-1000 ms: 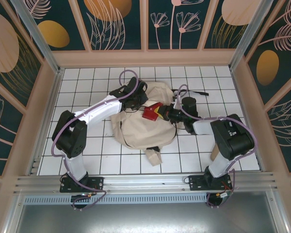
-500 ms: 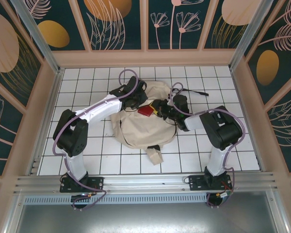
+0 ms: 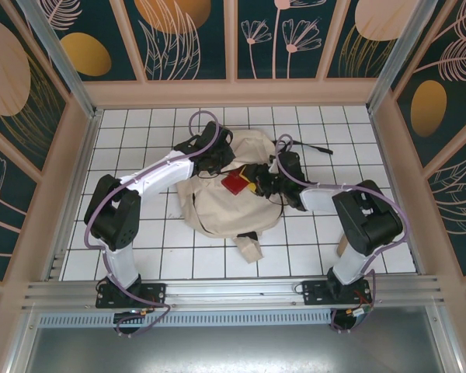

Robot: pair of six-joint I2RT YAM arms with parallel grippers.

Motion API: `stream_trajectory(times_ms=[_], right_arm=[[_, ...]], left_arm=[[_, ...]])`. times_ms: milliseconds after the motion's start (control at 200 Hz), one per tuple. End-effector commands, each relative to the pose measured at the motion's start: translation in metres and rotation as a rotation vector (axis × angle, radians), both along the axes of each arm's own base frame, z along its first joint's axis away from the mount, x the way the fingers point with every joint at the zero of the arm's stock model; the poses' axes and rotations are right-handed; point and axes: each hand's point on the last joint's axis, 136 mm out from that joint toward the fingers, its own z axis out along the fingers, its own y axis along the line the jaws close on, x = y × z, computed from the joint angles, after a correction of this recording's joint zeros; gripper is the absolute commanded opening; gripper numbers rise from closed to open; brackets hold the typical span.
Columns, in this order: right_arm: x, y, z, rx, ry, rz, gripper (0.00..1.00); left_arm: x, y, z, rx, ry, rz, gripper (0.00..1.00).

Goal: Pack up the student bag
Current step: Place the card holder in the student bag.

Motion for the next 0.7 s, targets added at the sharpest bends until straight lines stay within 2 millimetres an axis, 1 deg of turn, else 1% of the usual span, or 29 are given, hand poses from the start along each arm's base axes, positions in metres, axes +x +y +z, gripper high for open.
stream_trajectory(times_ms=[0,130,195,315,400,480,550,696], right_arm=[[-0.016,-0.002,-0.015,-0.061,0.073,0.012,0.48],[-0.022,-0.001,-0.019,-0.056,0.103,0.001,0.49],[-0.022,0.001,-0.013,-0.036,0.095,0.003,0.42],[-0.020,0.005,0.002,0.033,0.053,-0.009,0.25],[-0.013,0.003,0.008,0.064,0.031,-0.048,0.18],[-0.002,0.004,0.018,0.109,-0.009,-0.085,0.13],[0.008,0.006,0.028,0.153,-0.046,-0.116,0.12],[0.031,0.009,0.019,0.146,-0.039,-0.188,0.10]], left_arm=[[0.006,-0.006,0.010,-0.034,-0.045,-0.030,0.00],[0.007,-0.005,0.010,-0.036,-0.046,-0.030,0.00],[0.007,-0.005,0.011,-0.036,-0.048,-0.032,0.00],[0.007,-0.005,0.011,-0.038,-0.049,-0.032,0.00],[0.007,-0.005,0.012,-0.042,-0.051,-0.034,0.00],[0.006,-0.006,0.012,-0.045,-0.049,-0.038,0.00],[0.006,-0.005,0.011,-0.043,-0.045,-0.042,0.00],[0.004,-0.004,0.010,-0.033,-0.040,-0.050,0.00]])
